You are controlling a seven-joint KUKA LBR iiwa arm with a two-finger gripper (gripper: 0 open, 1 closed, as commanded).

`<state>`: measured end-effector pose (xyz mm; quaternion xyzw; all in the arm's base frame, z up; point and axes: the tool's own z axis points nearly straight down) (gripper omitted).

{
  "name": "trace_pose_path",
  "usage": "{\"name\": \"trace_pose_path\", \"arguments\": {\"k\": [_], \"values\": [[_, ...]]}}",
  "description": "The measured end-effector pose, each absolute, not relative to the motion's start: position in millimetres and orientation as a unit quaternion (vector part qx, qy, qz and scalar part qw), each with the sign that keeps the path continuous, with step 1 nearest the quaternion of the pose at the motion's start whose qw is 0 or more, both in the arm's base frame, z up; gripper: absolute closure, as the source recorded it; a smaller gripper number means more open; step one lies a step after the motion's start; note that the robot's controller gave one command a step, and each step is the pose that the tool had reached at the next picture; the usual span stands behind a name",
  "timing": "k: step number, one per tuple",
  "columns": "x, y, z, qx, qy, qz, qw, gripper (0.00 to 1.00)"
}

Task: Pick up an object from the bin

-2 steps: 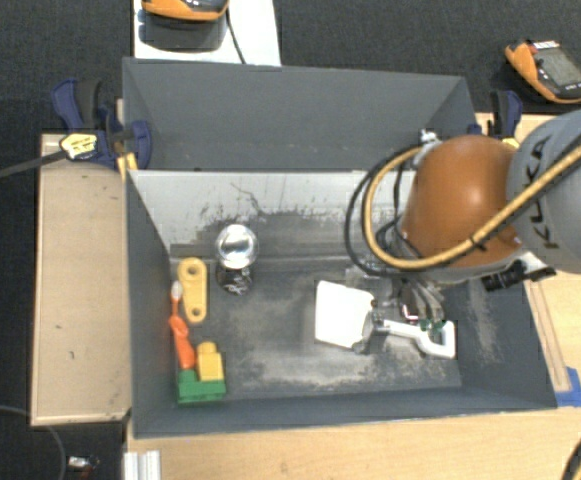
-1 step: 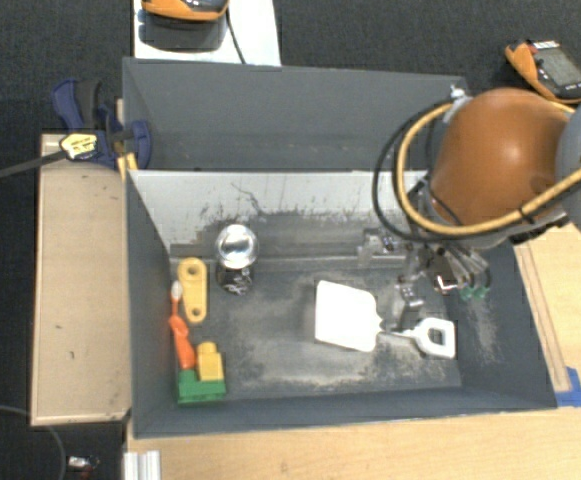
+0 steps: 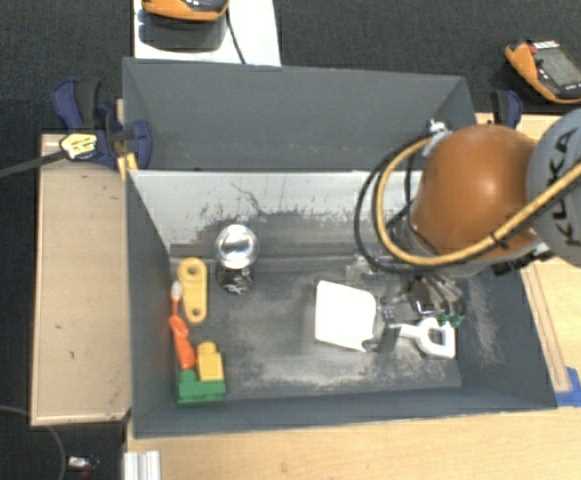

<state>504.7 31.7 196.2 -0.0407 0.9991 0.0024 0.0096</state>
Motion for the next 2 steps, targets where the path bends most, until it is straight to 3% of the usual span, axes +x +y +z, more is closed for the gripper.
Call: {"name": "trace_pose_path", "arguments": {"k": [1,2], "values": [[499.4,35,145,-0.003,1.0,0.003,0.005,0.0],[481.0,48,98,0.045,0.999,0.004,0.007,0.0]]}}
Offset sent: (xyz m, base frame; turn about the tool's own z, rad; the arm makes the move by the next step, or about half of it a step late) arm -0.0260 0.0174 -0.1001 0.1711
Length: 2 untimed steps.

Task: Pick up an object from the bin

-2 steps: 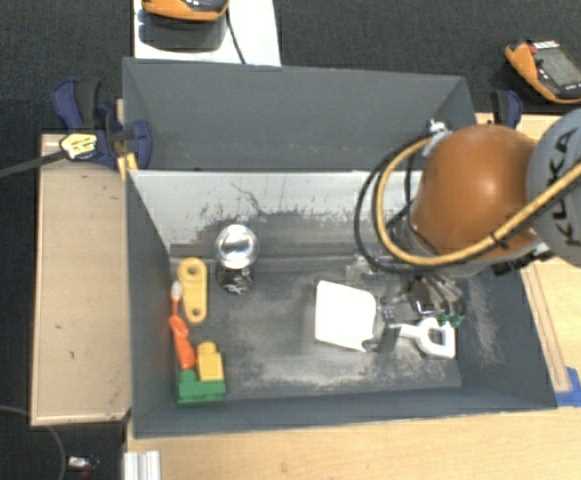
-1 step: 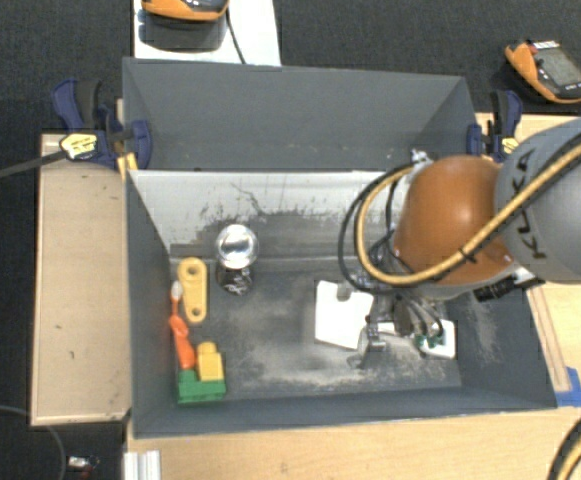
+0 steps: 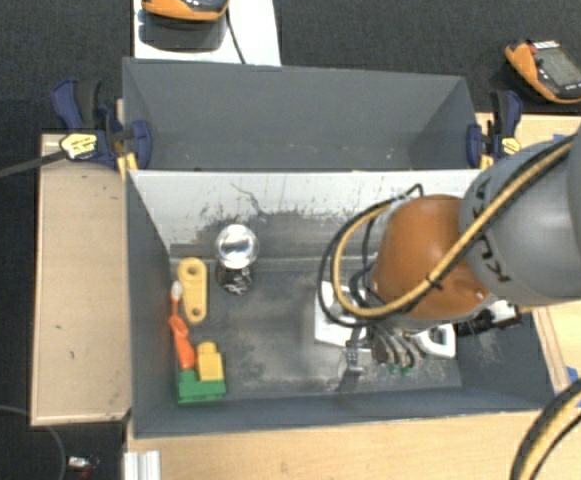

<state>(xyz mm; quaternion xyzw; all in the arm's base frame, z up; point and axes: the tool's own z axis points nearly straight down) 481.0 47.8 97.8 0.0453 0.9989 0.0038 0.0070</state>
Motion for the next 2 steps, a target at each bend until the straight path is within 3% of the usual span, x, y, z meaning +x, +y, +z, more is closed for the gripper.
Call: {"name": "trace_pose_path", "arguments": {"k": [1,2], "values": [[491.9,30,92,0.072,0.997,0.004,0.01,0.0],[486.5,36,70,0.078,0.997,0.004,0.004,0.0]]}}
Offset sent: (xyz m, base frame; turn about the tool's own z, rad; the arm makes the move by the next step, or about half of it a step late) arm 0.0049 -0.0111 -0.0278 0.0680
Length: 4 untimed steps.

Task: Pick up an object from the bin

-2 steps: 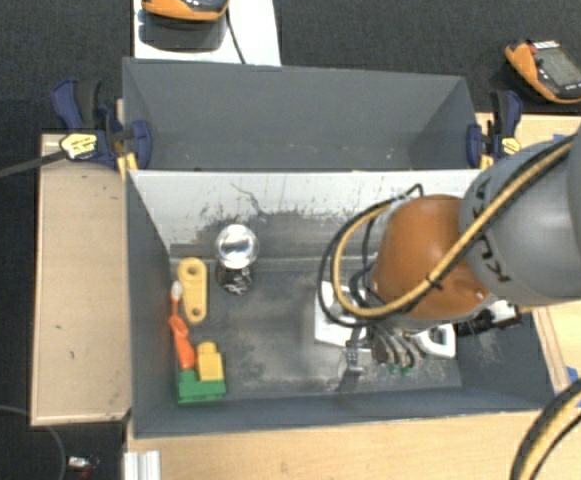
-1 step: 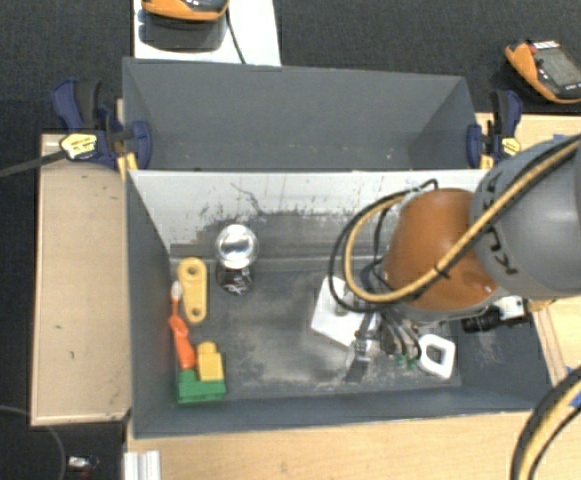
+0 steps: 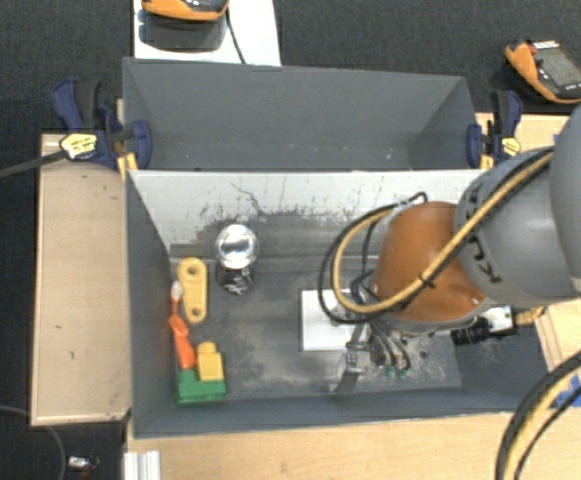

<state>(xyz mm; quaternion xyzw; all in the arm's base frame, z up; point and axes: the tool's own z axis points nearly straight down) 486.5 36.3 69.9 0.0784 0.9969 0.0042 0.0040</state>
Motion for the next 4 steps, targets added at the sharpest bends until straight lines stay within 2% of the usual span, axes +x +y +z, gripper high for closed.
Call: {"name": "trace_pose_path", "arguments": {"k": [1,2,3,4], "values": [[484.3,37,94,0.098,0.995,0.004,0.009,0.0],[500.3,-12,75,0.093,0.996,0.005,0.008,0.0],[490.4,20,71,0.121,0.993,0.005,0.01,0.0],[487.1,15,71,0.129,0.992,0.005,0.009,0.0]]}}
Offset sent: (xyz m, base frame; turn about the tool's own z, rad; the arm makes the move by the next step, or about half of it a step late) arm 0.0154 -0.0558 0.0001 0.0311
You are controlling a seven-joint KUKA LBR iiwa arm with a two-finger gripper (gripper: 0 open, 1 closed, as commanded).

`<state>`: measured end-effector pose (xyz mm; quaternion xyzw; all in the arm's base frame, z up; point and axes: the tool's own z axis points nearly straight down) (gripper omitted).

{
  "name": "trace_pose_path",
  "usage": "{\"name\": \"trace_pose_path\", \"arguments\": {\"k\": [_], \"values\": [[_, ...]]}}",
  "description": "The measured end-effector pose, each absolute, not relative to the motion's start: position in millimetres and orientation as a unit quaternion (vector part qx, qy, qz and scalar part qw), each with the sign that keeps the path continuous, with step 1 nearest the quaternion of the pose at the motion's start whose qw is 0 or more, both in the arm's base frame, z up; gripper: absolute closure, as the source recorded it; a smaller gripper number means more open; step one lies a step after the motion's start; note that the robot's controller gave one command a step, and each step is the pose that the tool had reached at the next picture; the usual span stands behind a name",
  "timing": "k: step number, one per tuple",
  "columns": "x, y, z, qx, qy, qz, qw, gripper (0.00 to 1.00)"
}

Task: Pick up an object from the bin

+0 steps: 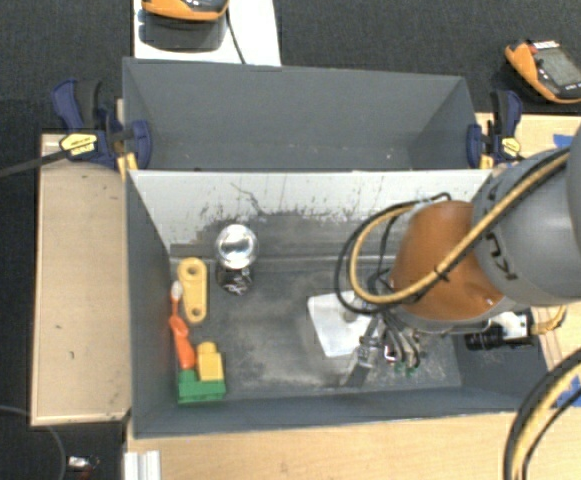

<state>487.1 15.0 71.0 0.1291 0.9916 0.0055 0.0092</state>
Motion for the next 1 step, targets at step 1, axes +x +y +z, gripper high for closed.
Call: {"name": "trace_pose_path", "arguments": {"k": [1], "values": [[508.2,60.9,71.3,0.067,0.998,0.006,0.011,1.0]]}}
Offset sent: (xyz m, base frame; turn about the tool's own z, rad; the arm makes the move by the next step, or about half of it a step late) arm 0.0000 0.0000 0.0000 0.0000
